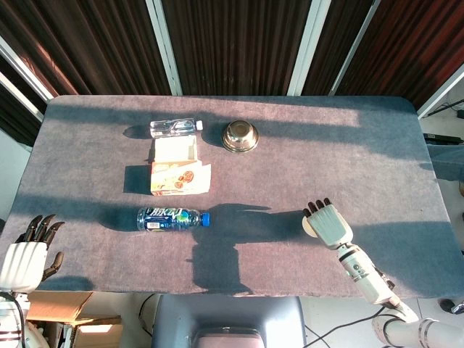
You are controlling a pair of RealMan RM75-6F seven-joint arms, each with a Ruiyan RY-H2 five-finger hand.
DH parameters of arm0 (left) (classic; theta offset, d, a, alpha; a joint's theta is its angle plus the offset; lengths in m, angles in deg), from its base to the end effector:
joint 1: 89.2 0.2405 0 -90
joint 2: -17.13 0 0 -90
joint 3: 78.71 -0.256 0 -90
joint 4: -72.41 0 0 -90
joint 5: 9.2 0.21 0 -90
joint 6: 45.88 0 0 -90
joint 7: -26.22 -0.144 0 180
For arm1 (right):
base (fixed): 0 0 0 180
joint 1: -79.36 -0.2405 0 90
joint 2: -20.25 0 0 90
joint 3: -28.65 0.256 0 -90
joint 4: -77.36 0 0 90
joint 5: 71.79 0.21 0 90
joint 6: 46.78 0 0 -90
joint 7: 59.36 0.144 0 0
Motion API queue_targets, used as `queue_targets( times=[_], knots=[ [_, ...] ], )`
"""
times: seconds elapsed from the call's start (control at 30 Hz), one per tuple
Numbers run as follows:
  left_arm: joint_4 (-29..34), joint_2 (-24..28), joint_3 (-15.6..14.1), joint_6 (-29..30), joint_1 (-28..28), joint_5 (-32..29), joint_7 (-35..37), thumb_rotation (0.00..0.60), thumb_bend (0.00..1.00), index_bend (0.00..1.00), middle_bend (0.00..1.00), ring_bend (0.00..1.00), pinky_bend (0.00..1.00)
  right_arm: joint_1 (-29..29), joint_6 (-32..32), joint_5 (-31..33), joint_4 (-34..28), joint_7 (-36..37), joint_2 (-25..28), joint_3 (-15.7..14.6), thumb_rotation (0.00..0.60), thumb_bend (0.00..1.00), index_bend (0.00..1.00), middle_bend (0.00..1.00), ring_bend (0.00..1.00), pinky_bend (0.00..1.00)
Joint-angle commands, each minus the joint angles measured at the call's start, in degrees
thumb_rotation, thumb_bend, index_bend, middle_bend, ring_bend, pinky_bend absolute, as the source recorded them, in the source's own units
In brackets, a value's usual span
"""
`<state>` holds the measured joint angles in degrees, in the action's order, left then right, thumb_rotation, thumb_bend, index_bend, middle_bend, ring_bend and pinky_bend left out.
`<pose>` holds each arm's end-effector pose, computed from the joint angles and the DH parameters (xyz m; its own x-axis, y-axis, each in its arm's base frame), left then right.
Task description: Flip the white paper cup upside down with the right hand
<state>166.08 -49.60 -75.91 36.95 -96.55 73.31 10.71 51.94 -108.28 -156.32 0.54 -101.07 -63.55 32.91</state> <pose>-0.3041 0.1932 0.1397 0.5673 0.0342 0.8228 0.8234 -0.0030 -0.5675 -0.2501 -0.2938 0.0193 0.8973 0.0374 0.4399 -0.3869 -0.4134 0.8243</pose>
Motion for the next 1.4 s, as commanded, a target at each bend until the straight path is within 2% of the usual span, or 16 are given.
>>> queue_targets(
  times=[0.03,0.13,0.23,0.33,0.43,0.53,0.63,0.93,1.2,1.4],
  knots=[
    [0.0,0.0,0.0,-0.2,-0.1,-0.2,-0.2,0.600,0.39,0.23,0.11,0.08,0.39,-0.5,0.4,0.2,1.2,5.0,-0.4,0.0,0.600,0.27,0.37,0.35,0.32,0.45],
    [0.2,0.0,-0.1,-0.2,-0.1,-0.1,-0.3,0.600,0.39,0.23,0.11,0.08,0.39,-0.7,-0.1,-0.6,2.3,8.8,-0.4,-0.3,0.600,0.27,0.21,0.20,0.18,0.39],
    [0.2,0.0,-0.1,-0.2,-0.1,0.0,-0.4,0.600,0.39,0.23,0.11,0.08,0.39,-0.9,-0.2,-1.1,3.4,13.1,-0.1,-0.6,0.600,0.27,0.07,0.07,0.09,0.32],
    [0.3,0.1,-0.1,-0.2,-0.1,0.0,-0.3,0.600,0.39,0.23,0.11,0.08,0.39,-1.0,0.7,-0.6,4.3,16.7,0.8,-0.7,0.600,0.27,0.04,0.05,0.07,0.31],
    [0.3,0.1,-0.1,-0.1,-0.1,0.0,-0.3,0.600,0.39,0.23,0.11,0.08,0.39,-1.3,2.0,0.8,4.9,18.4,1.4,-0.3,0.600,0.27,0.09,0.07,0.09,0.31],
    [0.3,0.0,-0.1,-0.3,-0.1,-0.1,-0.5,0.600,0.39,0.23,0.11,0.08,0.39,-2.0,3.1,1.9,7.1,20.1,0.9,0.3,0.600,0.27,0.22,0.15,0.16,0.34],
    [0.3,-0.1,-0.2,-0.5,-0.2,-0.1,-0.8,0.600,0.39,0.23,0.11,0.08,0.39,-3.1,5.1,3.1,9.8,21.0,-0.1,0.8,0.600,0.28,0.29,0.20,0.21,0.38],
    [0.4,0.0,-0.2,-0.3,-0.1,-0.2,-0.8,0.600,0.39,0.23,0.11,0.08,0.39,-4.9,5.8,2.4,15.8,25.6,-3.6,0.7,0.600,0.36,0.40,0.28,0.30,0.45],
    [0.4,0.1,-0.2,-0.1,-0.1,-0.1,-0.5,0.600,0.39,0.23,0.11,0.08,0.39,-5.4,3.8,-0.4,20.5,28.9,-6.3,-0.7,0.600,0.43,0.47,0.33,0.36,0.50],
    [0.5,0.2,-0.2,-0.1,0.0,-0.1,-0.4,0.600,0.39,0.23,0.11,0.08,0.39,-5.1,0.3,-2.1,24.8,30.0,-8.5,-1.1,0.600,0.52,0.57,0.40,0.46,0.58]
  ],
)
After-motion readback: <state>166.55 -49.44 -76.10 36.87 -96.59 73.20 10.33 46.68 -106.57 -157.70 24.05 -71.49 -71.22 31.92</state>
